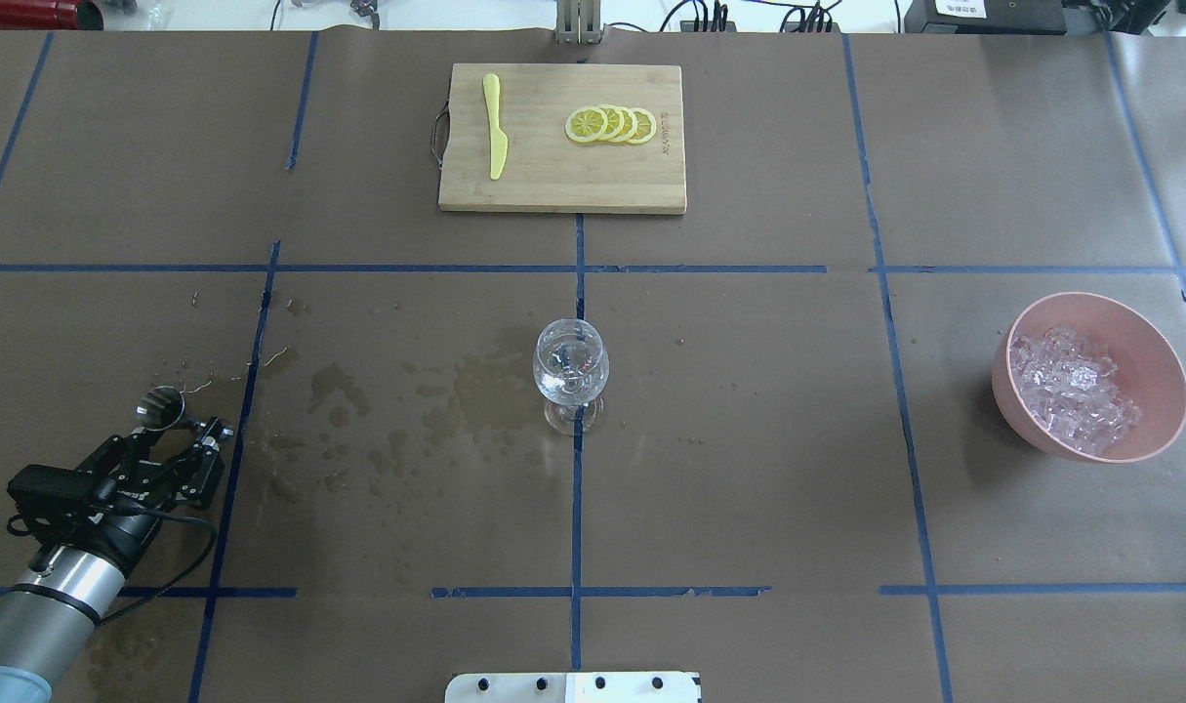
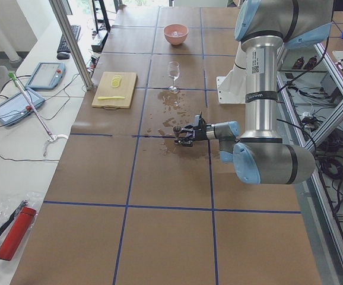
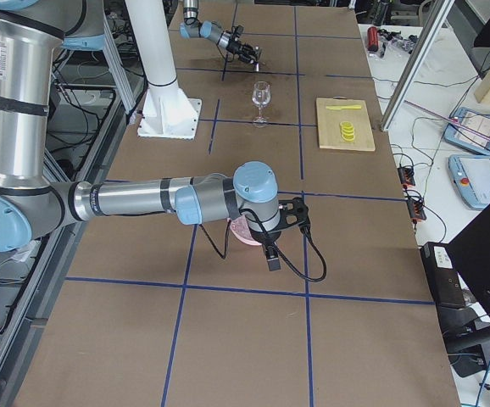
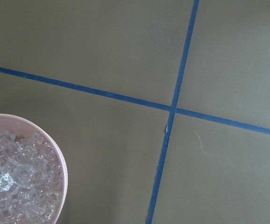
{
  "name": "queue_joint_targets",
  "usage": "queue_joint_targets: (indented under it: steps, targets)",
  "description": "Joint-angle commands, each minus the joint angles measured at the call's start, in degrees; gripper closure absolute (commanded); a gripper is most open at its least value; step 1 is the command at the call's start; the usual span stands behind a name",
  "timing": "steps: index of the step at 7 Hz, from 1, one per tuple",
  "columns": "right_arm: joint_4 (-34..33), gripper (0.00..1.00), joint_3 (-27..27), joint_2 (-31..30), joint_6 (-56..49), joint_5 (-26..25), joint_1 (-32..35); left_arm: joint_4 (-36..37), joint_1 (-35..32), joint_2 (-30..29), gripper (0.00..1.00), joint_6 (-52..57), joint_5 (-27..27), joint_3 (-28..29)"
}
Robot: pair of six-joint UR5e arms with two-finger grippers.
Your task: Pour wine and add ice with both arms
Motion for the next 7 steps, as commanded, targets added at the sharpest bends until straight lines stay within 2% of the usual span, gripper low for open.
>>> queue_joint_targets:
  steps: [1, 3, 7]
  targets:
    - [0.00, 0.00, 0.00, 0.00, 0.00, -0.03, 0.00, 0.00, 0.00, 0.00, 0.62, 0.00, 0.04, -0.12]
    - [0.00, 0.00, 0.00, 0.00, 0.00, -0.03, 0.00, -1.22, 0.00, 0.00, 0.76, 0.00, 0.04, 0.05]
    - [0.00, 0.00, 0.00, 0.00, -0.09, -0.03, 0.00, -5.60, -0.44, 0.17, 0.84, 0.79, 0.30, -0.82]
